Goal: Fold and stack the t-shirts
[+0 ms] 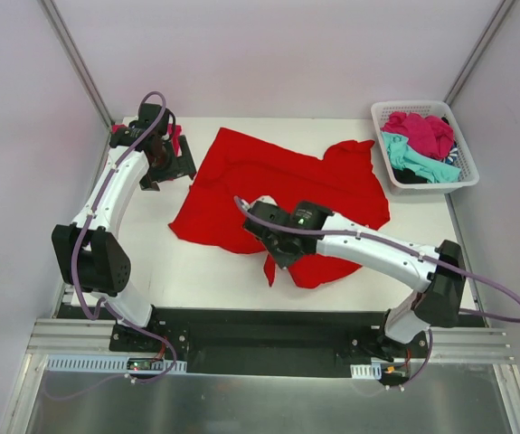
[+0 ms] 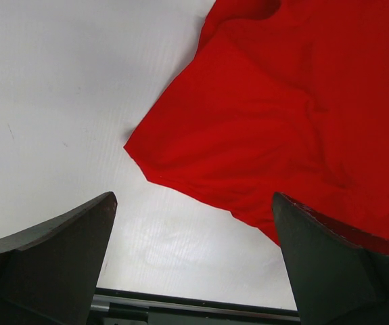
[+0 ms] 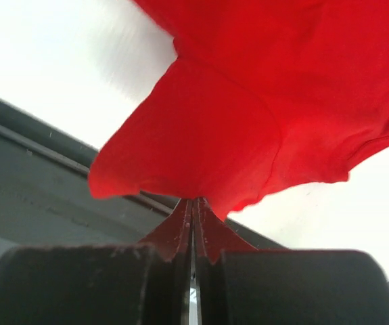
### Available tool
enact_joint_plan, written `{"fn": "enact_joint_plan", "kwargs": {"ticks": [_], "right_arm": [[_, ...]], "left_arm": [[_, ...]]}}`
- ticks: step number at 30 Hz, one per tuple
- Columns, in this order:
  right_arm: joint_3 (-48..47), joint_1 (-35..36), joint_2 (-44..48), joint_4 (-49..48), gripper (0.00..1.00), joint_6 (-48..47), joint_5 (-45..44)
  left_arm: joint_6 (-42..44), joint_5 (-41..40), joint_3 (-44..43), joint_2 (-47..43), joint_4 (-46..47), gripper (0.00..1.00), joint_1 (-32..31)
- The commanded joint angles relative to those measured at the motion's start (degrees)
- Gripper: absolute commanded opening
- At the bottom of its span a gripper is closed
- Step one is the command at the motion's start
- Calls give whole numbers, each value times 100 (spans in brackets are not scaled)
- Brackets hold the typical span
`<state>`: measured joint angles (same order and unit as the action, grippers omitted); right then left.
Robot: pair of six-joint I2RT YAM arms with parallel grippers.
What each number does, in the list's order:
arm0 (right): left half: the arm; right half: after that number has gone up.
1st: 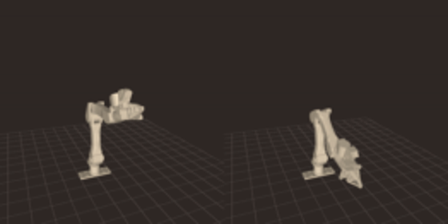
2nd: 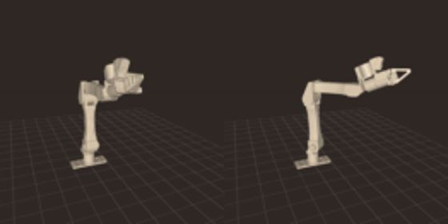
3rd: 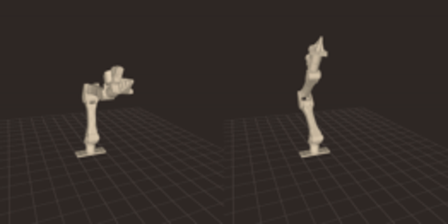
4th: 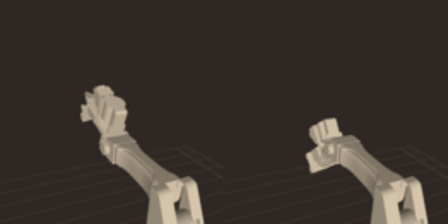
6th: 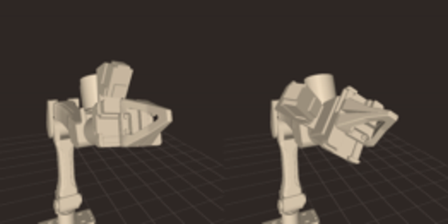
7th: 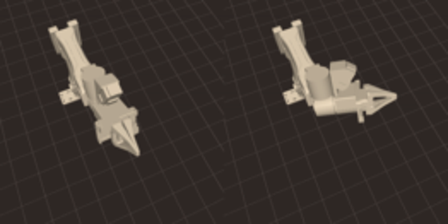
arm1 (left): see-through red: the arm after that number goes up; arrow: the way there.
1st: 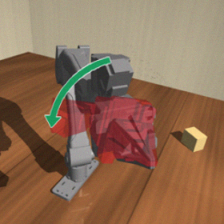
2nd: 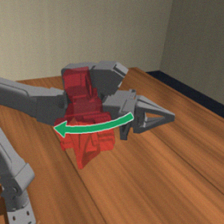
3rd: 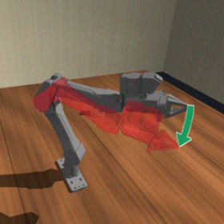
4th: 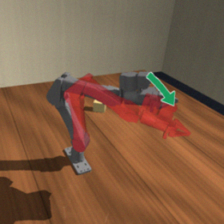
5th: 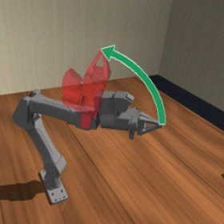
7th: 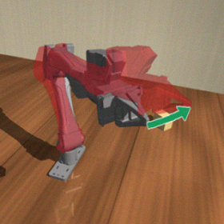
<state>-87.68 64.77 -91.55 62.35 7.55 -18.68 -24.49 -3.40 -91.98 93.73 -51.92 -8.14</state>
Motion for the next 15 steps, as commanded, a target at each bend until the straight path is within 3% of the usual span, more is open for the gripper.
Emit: {"fn": "enact_joint_plan", "kwargs": {"ticks": [1,4,11,15], "right_arm": [[497,333,32,15,1,194,898],[761,544,-82,-179,1,124,1426],[744,677,-460,-189,1,-61,1534],[594,405,-820,-65,12,-166,972]], "left_arm": [[58,76,5,-66,-134,99,32],[85,24,14,-101,-160,99,32],[85,41,32,-75,-152,99,32],[94,76,-12,-39,-152,99,23]]}}
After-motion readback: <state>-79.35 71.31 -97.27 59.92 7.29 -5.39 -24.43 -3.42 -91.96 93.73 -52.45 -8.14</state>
